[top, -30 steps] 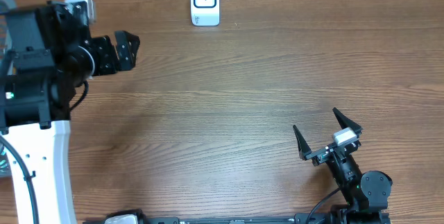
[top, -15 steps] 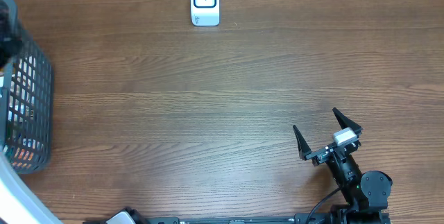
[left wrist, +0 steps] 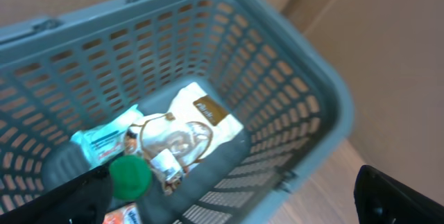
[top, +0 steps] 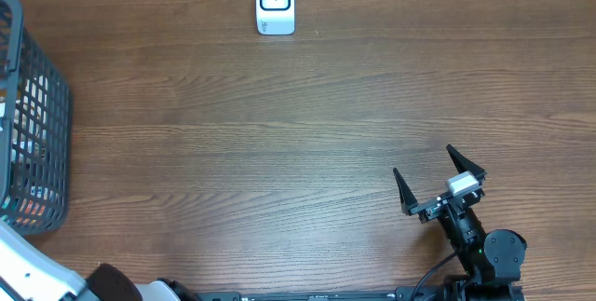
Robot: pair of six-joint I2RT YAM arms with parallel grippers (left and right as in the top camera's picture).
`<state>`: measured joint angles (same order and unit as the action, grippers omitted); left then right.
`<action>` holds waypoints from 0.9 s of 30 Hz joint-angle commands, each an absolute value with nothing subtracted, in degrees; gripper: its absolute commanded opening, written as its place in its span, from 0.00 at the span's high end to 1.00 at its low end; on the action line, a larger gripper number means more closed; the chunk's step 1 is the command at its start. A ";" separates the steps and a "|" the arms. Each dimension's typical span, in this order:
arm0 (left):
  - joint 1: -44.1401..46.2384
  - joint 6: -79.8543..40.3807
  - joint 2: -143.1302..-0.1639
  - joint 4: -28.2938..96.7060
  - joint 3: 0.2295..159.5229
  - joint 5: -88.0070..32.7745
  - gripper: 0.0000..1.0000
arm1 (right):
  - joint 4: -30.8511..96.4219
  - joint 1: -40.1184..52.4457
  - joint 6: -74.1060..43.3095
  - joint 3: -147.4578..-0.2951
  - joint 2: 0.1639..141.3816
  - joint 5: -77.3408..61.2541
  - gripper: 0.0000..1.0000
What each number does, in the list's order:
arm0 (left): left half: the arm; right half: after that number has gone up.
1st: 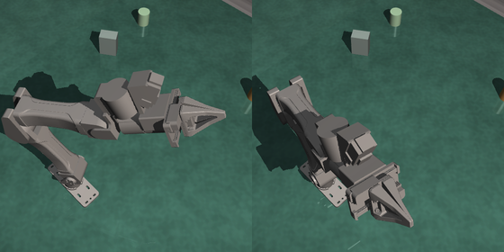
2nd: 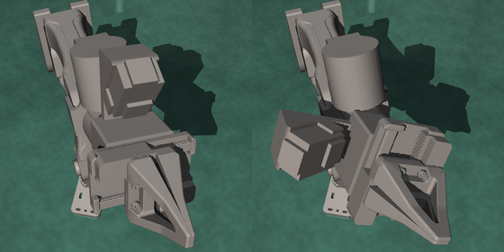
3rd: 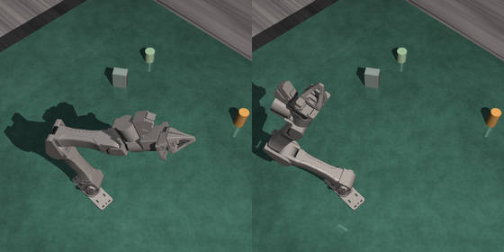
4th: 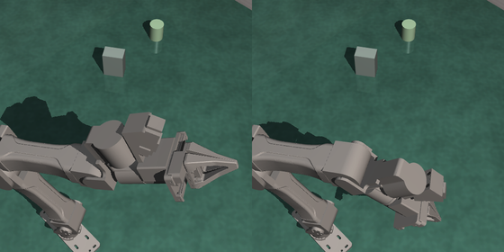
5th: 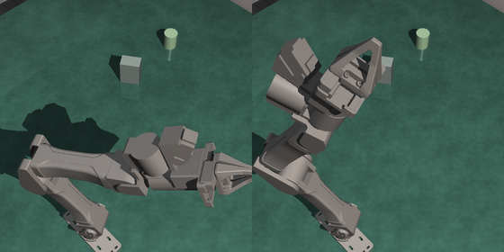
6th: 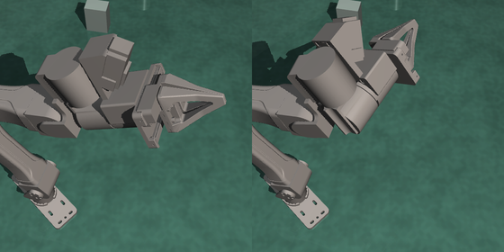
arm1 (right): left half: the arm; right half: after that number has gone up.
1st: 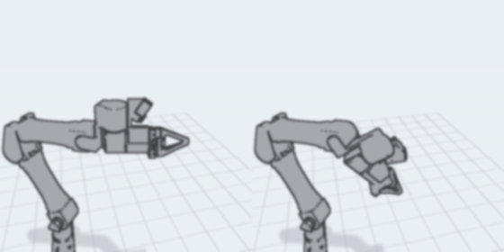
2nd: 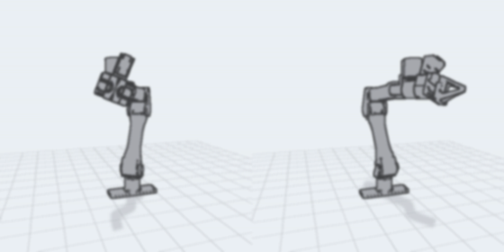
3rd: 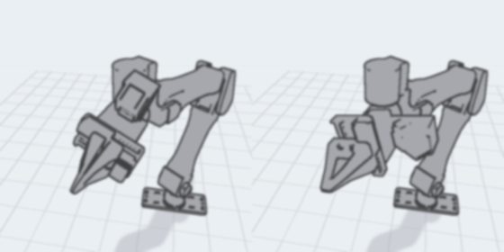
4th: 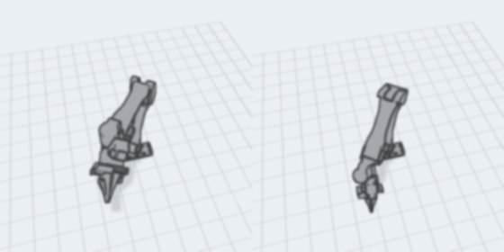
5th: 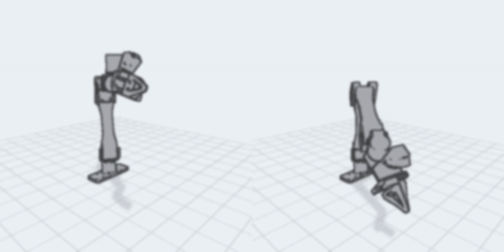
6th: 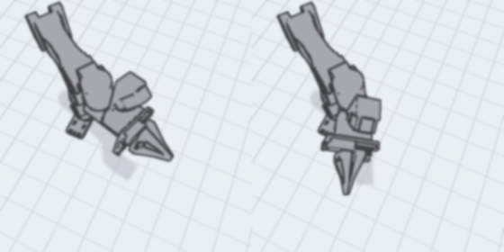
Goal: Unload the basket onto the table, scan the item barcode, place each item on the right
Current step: 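Reach the left gripper into the basket and grasp the green-lidded jar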
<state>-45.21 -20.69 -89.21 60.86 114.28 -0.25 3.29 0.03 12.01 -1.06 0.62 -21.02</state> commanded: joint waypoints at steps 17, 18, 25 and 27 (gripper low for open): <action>-51.13 -10.26 -112.18 69.80 115.13 -0.43 0.23 | 3.16 0.10 11.77 -0.45 0.16 -21.10 0.00; -51.42 -10.09 -113.12 70.13 115.11 -0.43 0.22 | 3.14 0.10 11.77 -0.45 0.16 -21.10 0.00; -51.86 -8.95 -118.76 72.07 115.07 4.23 0.00 | 3.14 0.10 11.77 -0.45 0.16 -21.10 0.00; -51.83 -8.80 -120.07 72.23 115.07 4.27 0.00 | 3.14 0.10 11.77 -0.45 0.16 -21.10 0.00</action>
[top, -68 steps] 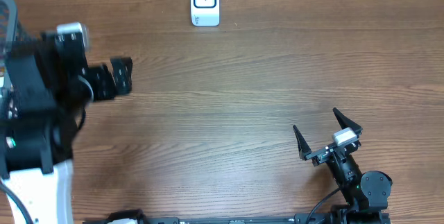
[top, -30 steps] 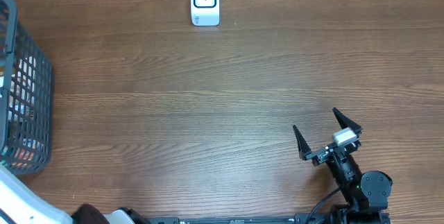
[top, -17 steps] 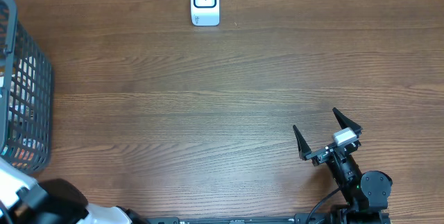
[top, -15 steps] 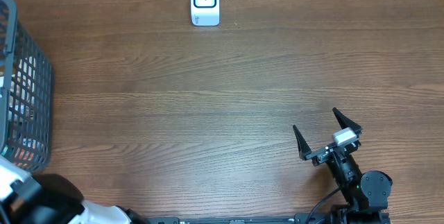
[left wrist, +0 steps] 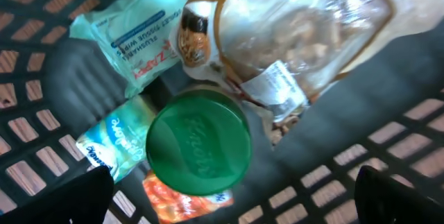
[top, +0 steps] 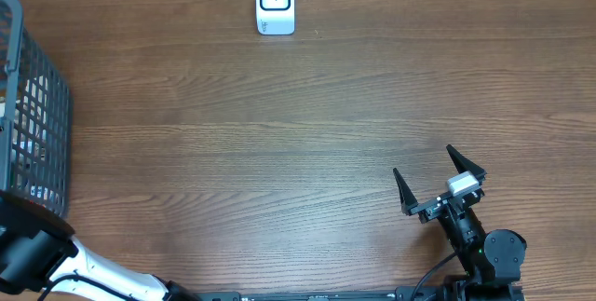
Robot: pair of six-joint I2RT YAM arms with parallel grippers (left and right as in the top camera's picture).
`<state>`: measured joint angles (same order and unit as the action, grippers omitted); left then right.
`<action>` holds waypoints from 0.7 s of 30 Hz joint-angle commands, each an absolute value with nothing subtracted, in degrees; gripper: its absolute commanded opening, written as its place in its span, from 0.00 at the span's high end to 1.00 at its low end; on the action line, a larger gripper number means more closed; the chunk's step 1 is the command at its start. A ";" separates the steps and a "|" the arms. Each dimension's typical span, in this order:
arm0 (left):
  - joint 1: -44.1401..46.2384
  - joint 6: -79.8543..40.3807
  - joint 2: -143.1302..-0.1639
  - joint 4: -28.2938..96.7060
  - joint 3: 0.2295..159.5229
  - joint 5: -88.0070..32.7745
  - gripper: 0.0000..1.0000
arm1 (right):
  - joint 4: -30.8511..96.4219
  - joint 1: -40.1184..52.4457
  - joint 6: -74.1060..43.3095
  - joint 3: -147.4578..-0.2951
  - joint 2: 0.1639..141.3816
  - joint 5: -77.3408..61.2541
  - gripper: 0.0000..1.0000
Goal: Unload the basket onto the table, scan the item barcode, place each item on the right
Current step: 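Reach the left gripper into the basket and grasp the green-lidded jar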
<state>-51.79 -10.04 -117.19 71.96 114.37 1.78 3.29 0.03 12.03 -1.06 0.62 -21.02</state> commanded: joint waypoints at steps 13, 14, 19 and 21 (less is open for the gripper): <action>-52.21 -9.02 -125.93 73.67 114.87 5.80 0.03 | 3.14 0.10 11.77 -0.45 0.16 -21.10 0.00; -52.21 -9.02 -125.99 73.58 114.80 5.28 0.05 | 3.14 0.10 11.77 -0.45 0.16 -21.10 0.00; -52.05 -9.28 -126.02 72.66 113.06 4.23 0.13 | 3.14 0.10 11.77 -0.45 0.16 -21.10 0.00; -52.05 -9.26 -126.02 72.14 111.68 4.25 0.14 | 3.14 0.10 11.77 -0.45 0.16 -21.10 0.00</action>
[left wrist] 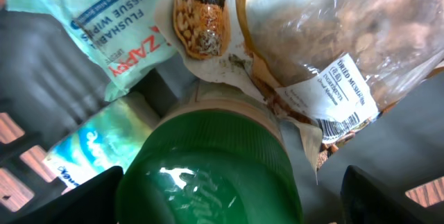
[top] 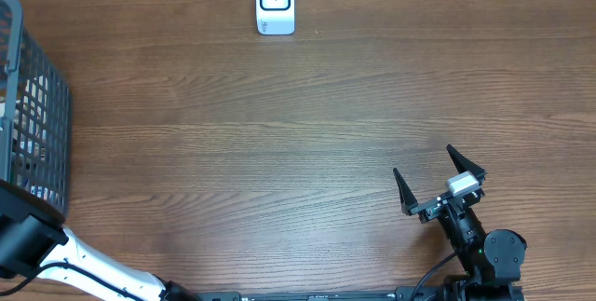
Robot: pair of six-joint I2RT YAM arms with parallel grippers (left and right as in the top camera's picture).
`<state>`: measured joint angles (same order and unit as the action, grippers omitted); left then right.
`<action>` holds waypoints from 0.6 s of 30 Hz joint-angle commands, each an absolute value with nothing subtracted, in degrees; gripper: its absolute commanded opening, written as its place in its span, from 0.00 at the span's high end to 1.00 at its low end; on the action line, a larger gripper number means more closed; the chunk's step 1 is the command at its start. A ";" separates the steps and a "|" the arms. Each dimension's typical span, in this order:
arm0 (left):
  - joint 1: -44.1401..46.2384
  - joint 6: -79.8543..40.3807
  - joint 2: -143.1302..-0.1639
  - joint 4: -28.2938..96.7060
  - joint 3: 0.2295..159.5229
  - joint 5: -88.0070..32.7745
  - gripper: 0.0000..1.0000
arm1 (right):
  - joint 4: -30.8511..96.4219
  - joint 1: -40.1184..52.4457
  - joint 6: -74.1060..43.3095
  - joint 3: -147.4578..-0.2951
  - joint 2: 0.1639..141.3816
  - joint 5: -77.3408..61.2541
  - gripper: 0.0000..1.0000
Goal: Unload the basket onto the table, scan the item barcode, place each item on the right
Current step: 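Reach the left gripper into the basket and grasp the green-lidded jar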
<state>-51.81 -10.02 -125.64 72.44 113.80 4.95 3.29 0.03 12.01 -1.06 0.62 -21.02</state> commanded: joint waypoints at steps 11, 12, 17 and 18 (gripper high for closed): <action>-52.53 -9.43 -125.97 70.22 108.75 4.91 0.44 | 3.14 0.10 11.77 -0.45 0.16 -21.10 0.00; -52.53 -9.45 -125.97 70.32 109.03 4.86 0.47 | 3.14 0.10 11.77 -0.45 0.16 -21.10 0.00; -52.53 -11.00 -125.93 72.66 112.05 4.45 0.51 | 3.14 0.10 11.77 -0.45 0.16 -21.10 0.00; -52.51 -11.11 -125.91 73.58 113.38 3.79 0.53 | 3.14 0.10 11.77 -0.45 0.16 -21.10 0.00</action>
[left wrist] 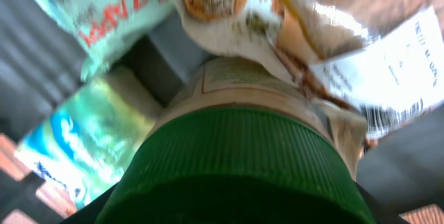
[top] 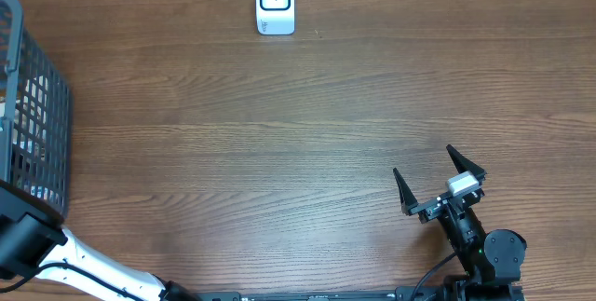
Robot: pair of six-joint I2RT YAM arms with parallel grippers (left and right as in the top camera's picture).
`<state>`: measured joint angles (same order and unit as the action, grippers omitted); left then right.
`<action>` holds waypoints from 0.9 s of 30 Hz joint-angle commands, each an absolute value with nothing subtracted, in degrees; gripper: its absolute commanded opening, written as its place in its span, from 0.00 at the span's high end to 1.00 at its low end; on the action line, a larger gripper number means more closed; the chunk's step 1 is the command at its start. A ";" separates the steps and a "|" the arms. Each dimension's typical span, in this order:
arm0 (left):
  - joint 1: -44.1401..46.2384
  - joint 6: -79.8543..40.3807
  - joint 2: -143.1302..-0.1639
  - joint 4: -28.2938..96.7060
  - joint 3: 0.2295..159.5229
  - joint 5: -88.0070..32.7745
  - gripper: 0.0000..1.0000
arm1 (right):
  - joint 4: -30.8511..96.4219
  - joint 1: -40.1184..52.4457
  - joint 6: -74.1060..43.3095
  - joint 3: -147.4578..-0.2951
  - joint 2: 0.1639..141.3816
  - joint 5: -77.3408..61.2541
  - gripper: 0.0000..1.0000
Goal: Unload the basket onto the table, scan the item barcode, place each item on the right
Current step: 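Reach the left gripper into the basket and grasp the green-lidded jar, then lift the jar out and set it on the table near the scanner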
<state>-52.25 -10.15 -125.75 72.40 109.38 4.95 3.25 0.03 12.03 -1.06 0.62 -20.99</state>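
A jar with a green ribbed lid (left wrist: 232, 158) and beige label fills the left wrist view, lying among packets in the grey basket (top: 42, 124). My left gripper (left wrist: 229, 213) is low over it; its dark fingertips (left wrist: 87, 213) show only at the bottom corners, on either side of the lid, apparently open. A clear snack bag with a white barcode sticker (left wrist: 395, 64) lies just beyond the jar. The white scanner (top: 276, 3) stands at the table's far edge. My right gripper (top: 422, 159) rests open near the front right, nothing in it.
Around the jar lie a teal wipes packet (left wrist: 104, 5) and a blue-green packet (left wrist: 76, 137). The basket's slotted wall rises at the table's left edge. My left arm (top: 37, 250) reaches in from the front left corner.
My left gripper has come closer to the jar: the green lid now fills the lower frame and lies between the fingertips. The right arm has not moved.
First my left gripper hung above the basket with all its contents in sight. Then it was inside the basket over the green lid. Then it was nearer still, fingers wide on either side, and now the lid lies between them.
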 commanded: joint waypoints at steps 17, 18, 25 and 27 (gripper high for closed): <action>-46.98 -12.25 -124.09 96.79 169.73 -15.66 0.60 | 3.14 0.10 11.77 -0.45 0.16 -21.10 0.00; -46.37 -12.27 -123.48 96.79 170.89 -16.32 0.61 | 3.14 0.10 11.77 -0.45 0.16 -21.10 0.00; -33.56 -12.45 -115.46 96.79 177.34 -16.53 0.61 | 3.16 0.10 11.77 -0.45 0.16 -21.10 0.00; -27.64 -11.16 -114.37 96.79 177.31 -16.51 0.58 | 3.14 0.10 11.77 -0.45 0.16 -21.10 0.00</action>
<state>-34.61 -12.03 -118.21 96.92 175.65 -14.41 3.27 0.03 12.01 -1.06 0.62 -21.02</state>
